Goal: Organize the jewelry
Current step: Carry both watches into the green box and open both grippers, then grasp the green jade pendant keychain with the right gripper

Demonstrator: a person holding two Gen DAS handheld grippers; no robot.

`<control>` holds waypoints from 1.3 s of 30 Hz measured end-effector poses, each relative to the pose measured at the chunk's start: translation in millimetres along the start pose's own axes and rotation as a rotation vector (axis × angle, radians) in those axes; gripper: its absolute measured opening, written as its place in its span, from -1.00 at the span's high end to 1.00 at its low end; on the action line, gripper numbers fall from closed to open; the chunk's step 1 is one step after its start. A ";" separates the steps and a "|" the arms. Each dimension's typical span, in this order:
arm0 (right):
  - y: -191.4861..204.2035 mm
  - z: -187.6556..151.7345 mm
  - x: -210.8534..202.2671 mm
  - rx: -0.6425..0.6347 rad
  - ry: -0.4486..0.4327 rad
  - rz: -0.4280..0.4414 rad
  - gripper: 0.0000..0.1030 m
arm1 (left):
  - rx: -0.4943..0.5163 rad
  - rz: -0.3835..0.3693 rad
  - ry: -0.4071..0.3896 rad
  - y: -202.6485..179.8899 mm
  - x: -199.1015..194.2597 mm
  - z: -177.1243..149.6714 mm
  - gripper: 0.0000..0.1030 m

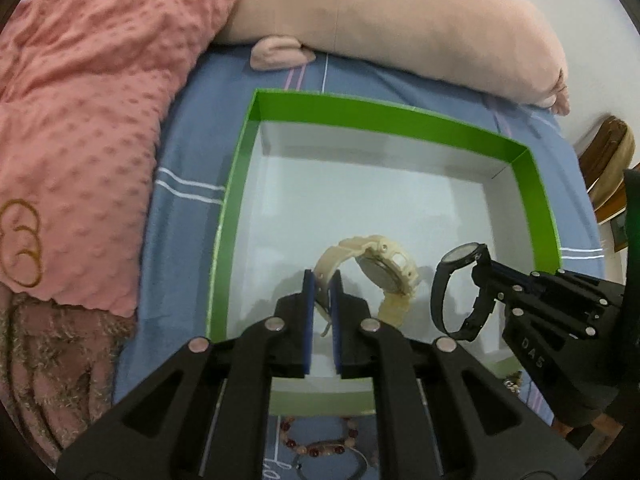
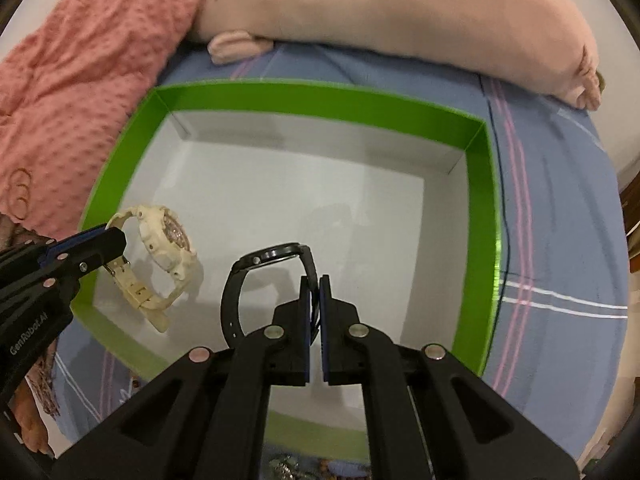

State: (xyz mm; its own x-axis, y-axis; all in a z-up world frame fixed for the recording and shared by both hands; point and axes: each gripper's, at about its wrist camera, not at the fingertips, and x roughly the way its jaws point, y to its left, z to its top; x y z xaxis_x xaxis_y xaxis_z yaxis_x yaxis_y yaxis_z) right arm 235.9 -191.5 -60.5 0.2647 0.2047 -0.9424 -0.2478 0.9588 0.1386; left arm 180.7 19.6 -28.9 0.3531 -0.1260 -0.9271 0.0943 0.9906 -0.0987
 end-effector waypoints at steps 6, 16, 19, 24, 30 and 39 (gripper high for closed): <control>3.4 -0.6 4.8 -0.034 0.000 -0.007 0.47 | -0.006 0.005 0.008 4.3 7.2 0.5 0.78; -11.6 -14.9 -79.8 0.014 -0.146 0.073 0.11 | -0.004 -0.006 -0.126 15.6 -72.3 -28.8 0.46; -21.2 -40.8 -110.3 0.020 -0.173 0.099 0.11 | -0.010 0.014 -0.125 28.5 -87.5 -58.8 0.40; -35.3 -96.2 -122.9 0.031 -0.147 0.083 0.11 | -0.027 0.060 -0.003 41.7 -56.5 -109.2 0.18; -34.1 -152.7 -70.9 0.037 0.022 0.041 0.11 | -0.017 0.042 0.104 31.9 -20.6 -143.9 0.15; -49.5 -157.8 -42.3 0.146 0.059 0.038 0.13 | 0.024 0.032 0.125 15.8 -2.7 -146.9 0.30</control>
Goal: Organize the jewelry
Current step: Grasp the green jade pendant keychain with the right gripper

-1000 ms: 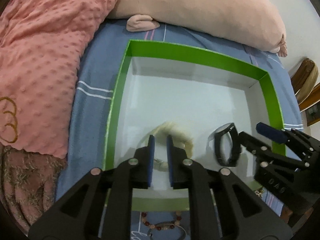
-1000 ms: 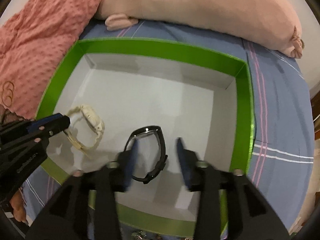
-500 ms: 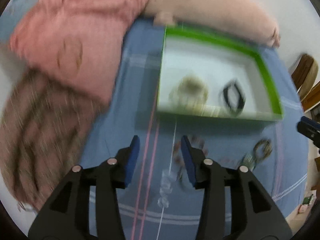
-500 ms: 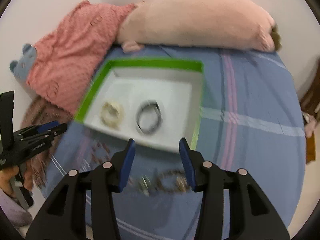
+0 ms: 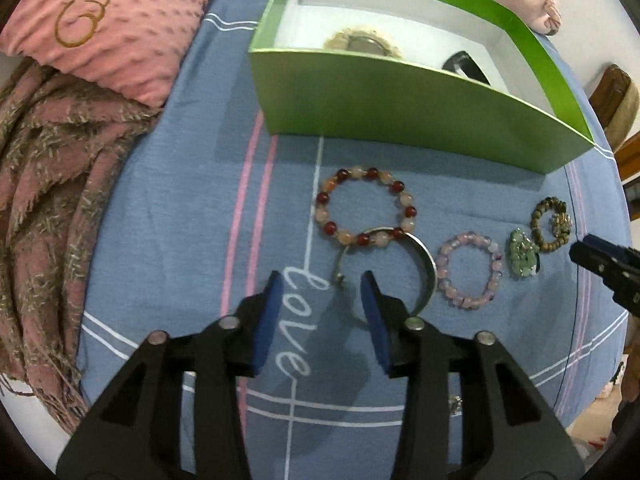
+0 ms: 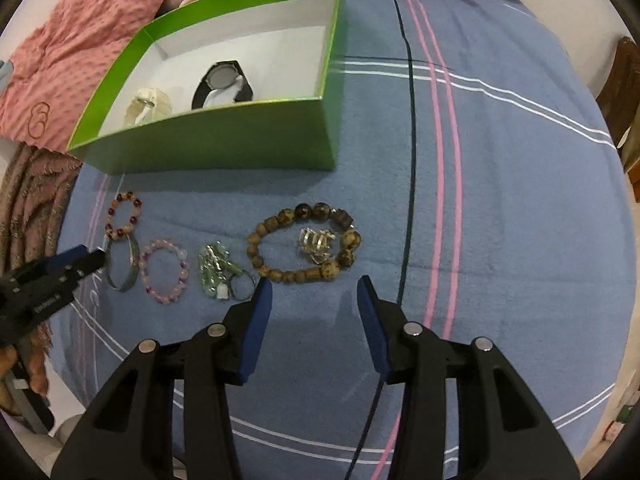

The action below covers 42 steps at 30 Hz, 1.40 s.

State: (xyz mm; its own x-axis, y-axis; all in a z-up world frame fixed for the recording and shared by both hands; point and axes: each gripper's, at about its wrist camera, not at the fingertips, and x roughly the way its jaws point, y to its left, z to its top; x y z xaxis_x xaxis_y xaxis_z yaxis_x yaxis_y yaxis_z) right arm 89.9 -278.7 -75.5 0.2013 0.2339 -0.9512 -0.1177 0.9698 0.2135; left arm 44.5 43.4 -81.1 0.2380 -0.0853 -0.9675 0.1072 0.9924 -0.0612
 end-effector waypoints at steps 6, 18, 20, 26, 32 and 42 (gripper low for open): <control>7.2 10.2 10.0 -0.007 -0.011 -0.014 0.25 | -0.002 -0.006 -0.005 -5.0 0.8 4.3 0.34; 50.0 9.4 22.9 -0.124 0.036 0.084 0.25 | -0.022 0.000 0.013 4.8 5.5 2.5 0.34; 59.3 9.8 27.0 -0.143 0.039 0.095 0.25 | -0.020 0.005 0.018 3.8 7.8 4.5 0.34; 72.7 5.8 34.6 -0.198 0.069 0.099 0.46 | -0.016 0.009 0.022 1.3 7.5 8.3 0.33; 73.1 -5.7 29.3 -0.214 0.086 0.117 0.51 | -0.018 0.011 0.014 1.5 8.0 3.6 0.22; 83.3 11.5 38.3 -0.242 0.052 0.002 0.51 | 0.016 0.033 0.013 -2.8 12.8 9.7 0.15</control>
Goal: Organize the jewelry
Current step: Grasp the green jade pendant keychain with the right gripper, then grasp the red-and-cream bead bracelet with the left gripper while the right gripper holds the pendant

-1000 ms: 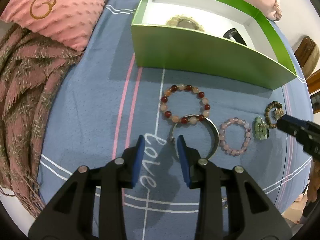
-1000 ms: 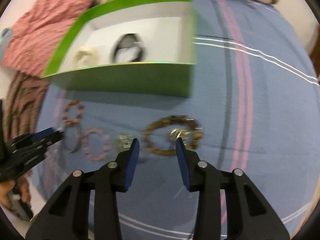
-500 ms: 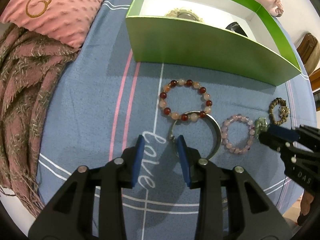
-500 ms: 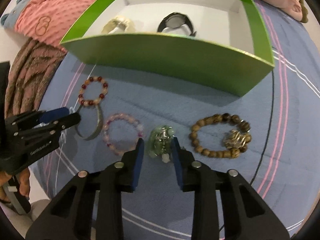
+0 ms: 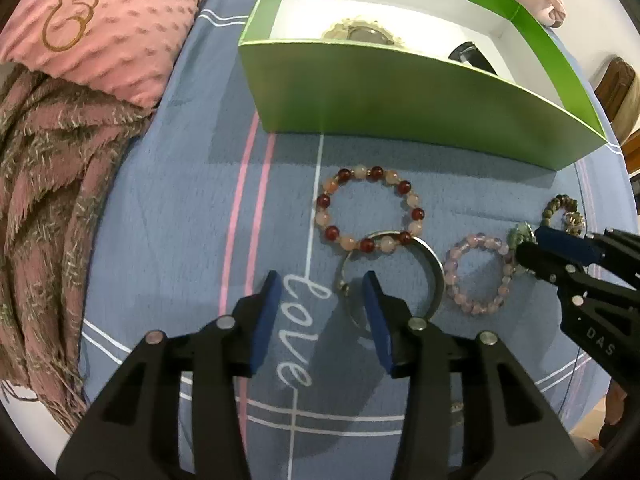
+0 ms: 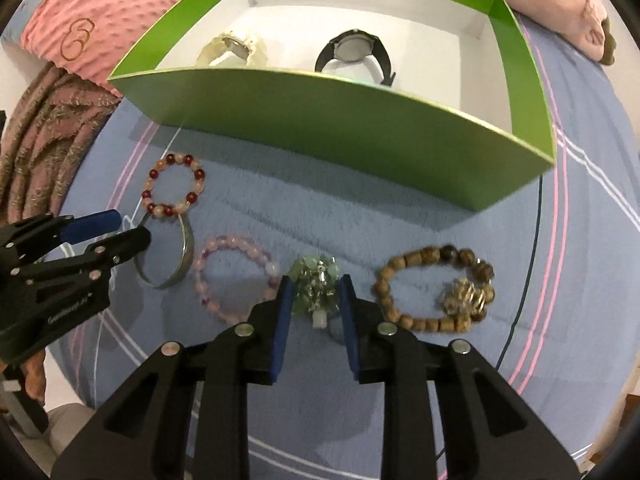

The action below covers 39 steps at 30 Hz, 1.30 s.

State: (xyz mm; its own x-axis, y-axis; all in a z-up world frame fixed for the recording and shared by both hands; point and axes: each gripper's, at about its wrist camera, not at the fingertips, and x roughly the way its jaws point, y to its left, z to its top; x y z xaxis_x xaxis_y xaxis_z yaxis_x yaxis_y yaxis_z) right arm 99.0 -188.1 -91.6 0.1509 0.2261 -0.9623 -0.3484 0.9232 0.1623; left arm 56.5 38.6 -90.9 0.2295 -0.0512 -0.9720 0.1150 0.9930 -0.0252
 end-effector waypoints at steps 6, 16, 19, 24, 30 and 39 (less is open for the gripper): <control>3.9 0.0 3.3 -0.021 0.007 -0.015 0.49 | 0.015 -0.004 -0.004 -1.4 -2.1 -2.0 0.60; 2.3 -21.6 -0.4 -0.009 0.019 0.049 0.72 | 0.010 -0.092 -0.027 2.1 -21.3 -2.3 0.67; -0.9 -24.6 -1.0 0.001 0.022 0.059 0.72 | -0.038 -0.101 -0.035 9.7 -20.2 10.7 0.43; -3.9 -28.6 1.0 0.011 0.023 0.064 0.72 | -0.065 -0.079 -0.030 11.8 -9.4 31.7 0.36; -2.5 -26.0 -1.3 0.014 0.023 0.062 0.72 | -0.005 -0.020 -0.014 -4.1 4.6 38.3 0.49; -1.7 -22.5 0.2 0.010 0.020 0.061 0.72 | 0.011 0.019 -0.017 -8.7 -0.3 31.8 0.85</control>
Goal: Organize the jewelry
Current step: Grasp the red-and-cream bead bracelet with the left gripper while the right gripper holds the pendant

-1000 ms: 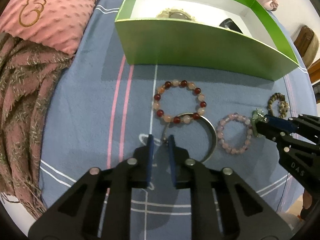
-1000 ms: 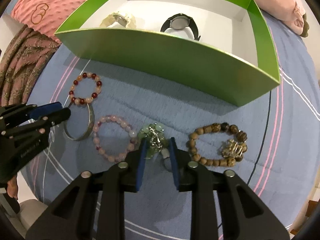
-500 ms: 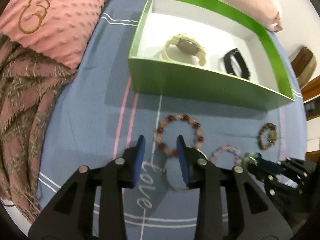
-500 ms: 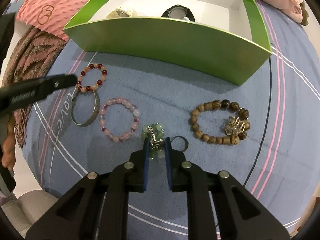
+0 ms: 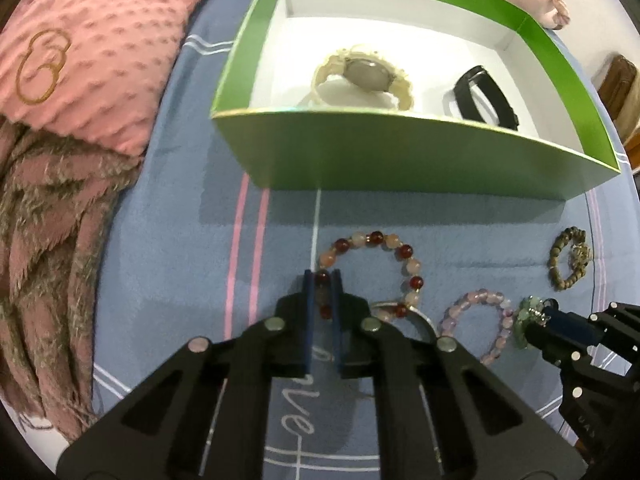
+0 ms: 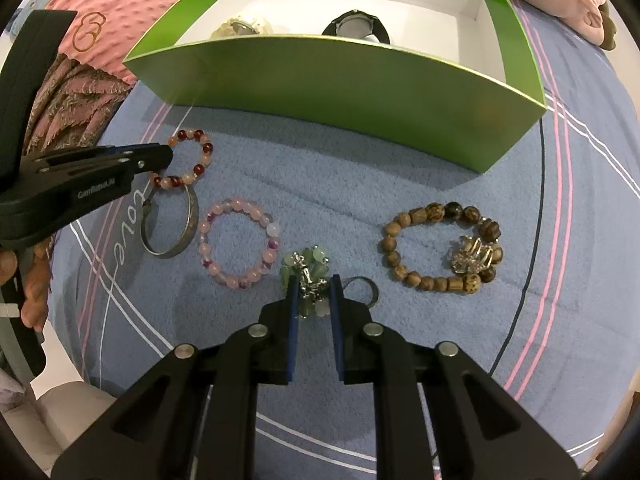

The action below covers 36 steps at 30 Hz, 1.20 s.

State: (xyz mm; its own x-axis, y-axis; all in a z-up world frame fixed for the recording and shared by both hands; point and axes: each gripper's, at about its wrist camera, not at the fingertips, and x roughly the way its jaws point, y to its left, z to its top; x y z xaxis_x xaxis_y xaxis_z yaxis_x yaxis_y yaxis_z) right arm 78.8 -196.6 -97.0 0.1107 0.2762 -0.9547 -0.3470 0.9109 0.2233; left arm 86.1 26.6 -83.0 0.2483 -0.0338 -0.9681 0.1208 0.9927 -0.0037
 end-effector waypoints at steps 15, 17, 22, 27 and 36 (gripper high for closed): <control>-7.9 7.2 -45.7 0.033 -0.112 -0.016 0.72 | -0.033 -0.087 -0.194 7.0 -106.5 -21.5 0.85; -8.6 9.2 -56.2 0.033 -0.137 -0.017 0.72 | -0.030 -0.087 -0.212 11.0 -116.9 -16.3 0.85; -8.4 12.5 -62.2 0.025 -0.148 -0.028 0.72 | -0.013 -0.082 -0.237 9.9 -122.1 -7.5 0.85; -7.8 7.4 -54.9 0.029 -0.128 -0.030 0.72 | -0.004 -0.083 -0.237 7.7 -125.2 -10.0 0.85; -1.0 6.8 -53.6 0.021 -0.126 -0.056 0.72 | 0.001 -0.076 -0.221 2.7 -117.9 -14.7 0.85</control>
State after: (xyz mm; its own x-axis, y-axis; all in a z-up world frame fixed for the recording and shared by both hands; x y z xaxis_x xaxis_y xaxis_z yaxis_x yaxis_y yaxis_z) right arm 79.6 -210.2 -44.7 0.2458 0.2598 -0.9338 -0.3172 0.9319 0.1758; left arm 43.0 35.0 27.5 0.4427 -0.1334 -0.8867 0.1478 0.9862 -0.0746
